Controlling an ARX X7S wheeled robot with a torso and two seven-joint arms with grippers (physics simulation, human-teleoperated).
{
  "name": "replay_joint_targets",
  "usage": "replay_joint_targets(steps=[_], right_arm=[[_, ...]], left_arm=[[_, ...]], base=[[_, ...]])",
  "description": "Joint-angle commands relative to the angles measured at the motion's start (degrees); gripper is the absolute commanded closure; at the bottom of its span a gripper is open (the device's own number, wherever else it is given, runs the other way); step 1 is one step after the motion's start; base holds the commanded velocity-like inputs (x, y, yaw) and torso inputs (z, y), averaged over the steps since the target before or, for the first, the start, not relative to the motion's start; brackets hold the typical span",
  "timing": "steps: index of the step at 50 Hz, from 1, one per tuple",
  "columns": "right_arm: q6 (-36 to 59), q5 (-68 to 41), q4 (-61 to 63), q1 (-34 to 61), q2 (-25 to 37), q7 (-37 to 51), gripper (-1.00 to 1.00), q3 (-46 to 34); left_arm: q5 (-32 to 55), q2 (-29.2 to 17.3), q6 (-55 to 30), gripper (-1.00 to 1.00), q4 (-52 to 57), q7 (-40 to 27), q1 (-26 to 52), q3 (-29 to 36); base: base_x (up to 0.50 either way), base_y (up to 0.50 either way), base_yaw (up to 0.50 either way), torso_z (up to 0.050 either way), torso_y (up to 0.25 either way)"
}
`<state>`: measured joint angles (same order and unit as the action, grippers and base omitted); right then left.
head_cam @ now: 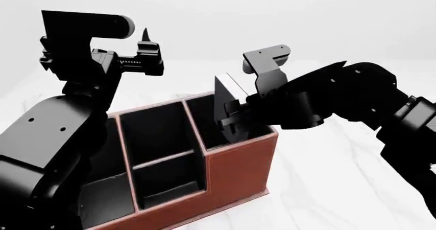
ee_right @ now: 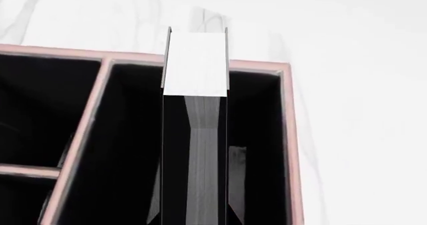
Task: Pick up the book and place it in the right compartment of the caddy.
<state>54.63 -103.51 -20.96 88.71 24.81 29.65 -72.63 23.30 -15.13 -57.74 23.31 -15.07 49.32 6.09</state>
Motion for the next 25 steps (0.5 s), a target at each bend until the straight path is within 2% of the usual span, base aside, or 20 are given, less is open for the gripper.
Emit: replay_joint_targets(steps=[1, 16, 17, 25], right_arm=[[-0.4, 3.0, -0.7, 0.2, -0.3, -1.2, 1.0, 1.1], [-0.6, 3.4, -0.2, 0.1, -0.1, -2.2, 1.0, 1.1], [-0.8, 3.5, -0.2, 0.2, -0.1, -2.2, -1.0, 1.2], [-0.6, 3.3, 0.5, 0.9, 0.2, -2.0, -1.0, 1.5]], left_arm=[[0.1, -0.2, 0.4, -1.0, -0.2, -0.1, -0.2, 0.3], [0.4, -0.3, 0.5, -1.0, -0.3, -0.4, -0.1, 0.3], [0.5, -0.3, 0.5, -1.0, -0.3, -0.4, -0.1, 0.3], [0.7, -0.5, 0.3, -1.0, -0.1, -0.6, 0.1, 0.4]], base=[[0.0, 0.0, 0.0, 0.0, 0.0], [0.0, 0.0, 0.0, 0.0, 0.001], [0.0, 0.0, 0.0, 0.0, 0.0], [0.0, 0.0, 0.0, 0.0, 0.0]])
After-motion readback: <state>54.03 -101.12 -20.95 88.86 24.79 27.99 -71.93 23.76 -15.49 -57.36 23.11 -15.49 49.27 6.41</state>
